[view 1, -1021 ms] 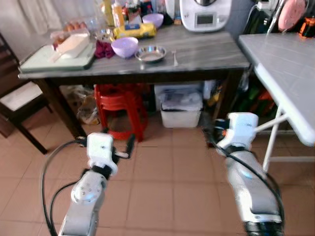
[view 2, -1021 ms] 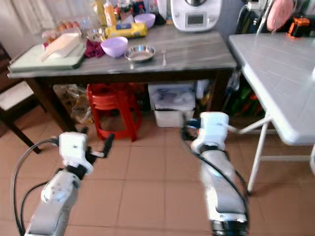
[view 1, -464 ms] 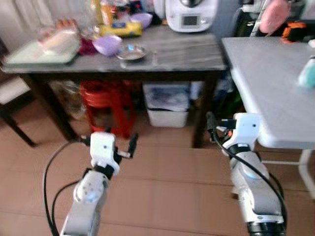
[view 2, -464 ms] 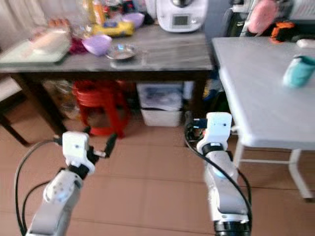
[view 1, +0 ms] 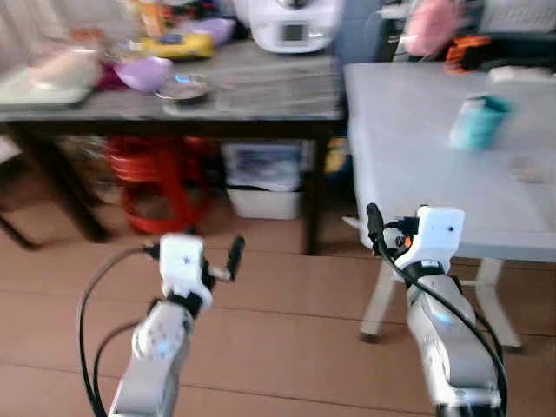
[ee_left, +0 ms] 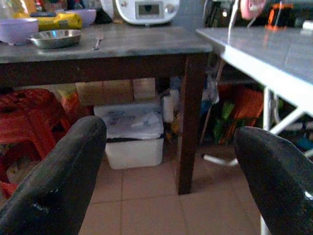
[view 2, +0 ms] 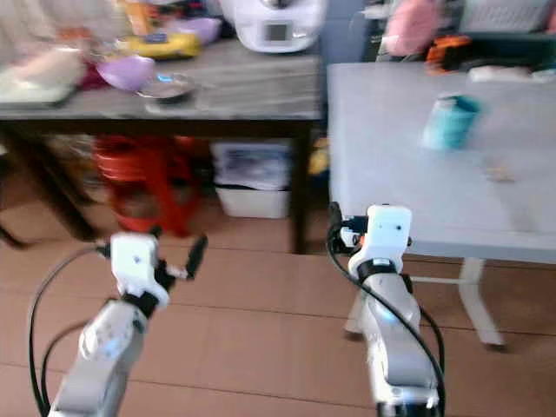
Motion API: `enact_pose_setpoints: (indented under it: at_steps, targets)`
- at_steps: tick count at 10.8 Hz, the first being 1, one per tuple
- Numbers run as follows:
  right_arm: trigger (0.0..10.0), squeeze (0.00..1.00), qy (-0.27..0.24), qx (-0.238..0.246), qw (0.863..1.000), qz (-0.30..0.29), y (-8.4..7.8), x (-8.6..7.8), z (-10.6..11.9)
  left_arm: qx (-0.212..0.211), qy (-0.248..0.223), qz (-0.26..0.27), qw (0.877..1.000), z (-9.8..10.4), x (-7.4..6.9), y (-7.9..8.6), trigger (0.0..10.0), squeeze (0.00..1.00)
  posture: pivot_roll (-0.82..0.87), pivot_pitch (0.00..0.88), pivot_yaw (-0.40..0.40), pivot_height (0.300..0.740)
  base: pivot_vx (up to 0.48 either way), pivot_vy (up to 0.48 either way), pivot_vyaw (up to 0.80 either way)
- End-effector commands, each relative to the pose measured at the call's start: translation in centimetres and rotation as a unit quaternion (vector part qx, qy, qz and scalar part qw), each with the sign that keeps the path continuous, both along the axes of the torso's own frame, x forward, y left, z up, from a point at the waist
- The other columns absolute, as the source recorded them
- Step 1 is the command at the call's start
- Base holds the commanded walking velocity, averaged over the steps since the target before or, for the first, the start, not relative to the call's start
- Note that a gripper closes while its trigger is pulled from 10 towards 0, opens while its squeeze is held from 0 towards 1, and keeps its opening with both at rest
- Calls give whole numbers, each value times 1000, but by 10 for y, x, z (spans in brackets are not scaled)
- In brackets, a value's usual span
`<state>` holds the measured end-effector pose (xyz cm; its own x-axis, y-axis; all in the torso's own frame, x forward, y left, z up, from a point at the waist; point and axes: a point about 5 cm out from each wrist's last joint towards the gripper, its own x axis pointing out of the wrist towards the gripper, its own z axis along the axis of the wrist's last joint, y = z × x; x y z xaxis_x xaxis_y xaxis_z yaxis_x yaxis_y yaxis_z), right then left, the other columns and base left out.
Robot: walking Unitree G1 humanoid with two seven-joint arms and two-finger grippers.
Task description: Setting the table
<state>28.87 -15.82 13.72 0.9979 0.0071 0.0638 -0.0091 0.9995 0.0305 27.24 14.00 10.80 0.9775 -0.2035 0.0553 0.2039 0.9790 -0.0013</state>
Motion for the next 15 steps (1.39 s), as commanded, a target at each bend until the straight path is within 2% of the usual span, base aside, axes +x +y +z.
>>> enact_pose_setpoints:
  at_steps: [1,2,4,6,8,12,13,15]
  targets:
    - [10000,0,9,2,1000,8,4,-5,-4,10,5,24,1000,-3,0,11,10000,0,-39,105,76,740,0,-356,0]
    - [10000,0,9,-15,1000,10,1,-12,-7,11,7,29,999,-5,0,13,10000,0,-39,105,76,740,0,-356,0]
    - [10000,0,16,-56,998,10,-10,-39,-15,13,11,36,999,-8,-3,16,10000,0,-47,131,72,740,0,-352,0]
    - [10000,0,26,-59,998,-1,-19,-45,-18,13,12,33,999,-8,-3,14,10000,0,-62,137,78,740,0,-352,0]
    - [10000,0,3,-56,998,11,-11,-33,-5,8,8,23,1000,-7,-2,6,10000,0,-60,146,71,740,0,-341,0]
    - [10000,0,-8,-54,998,16,-9,-22,4,2,2,26,1000,-3,-3,5,10000,0,-47,158,56,740,0,-321,0]
    - [10000,0,-10,-56,998,15,-9,-20,5,-17,-1,26,1000,-3,-3,5,10000,0,-47,159,56,740,0,0,0]
    - [10000,0,-15,-55,998,12,-9,-16,8,-8,-10,-1,1000,0,-2,1,10000,0,-55,159,57,740,0,0,0]
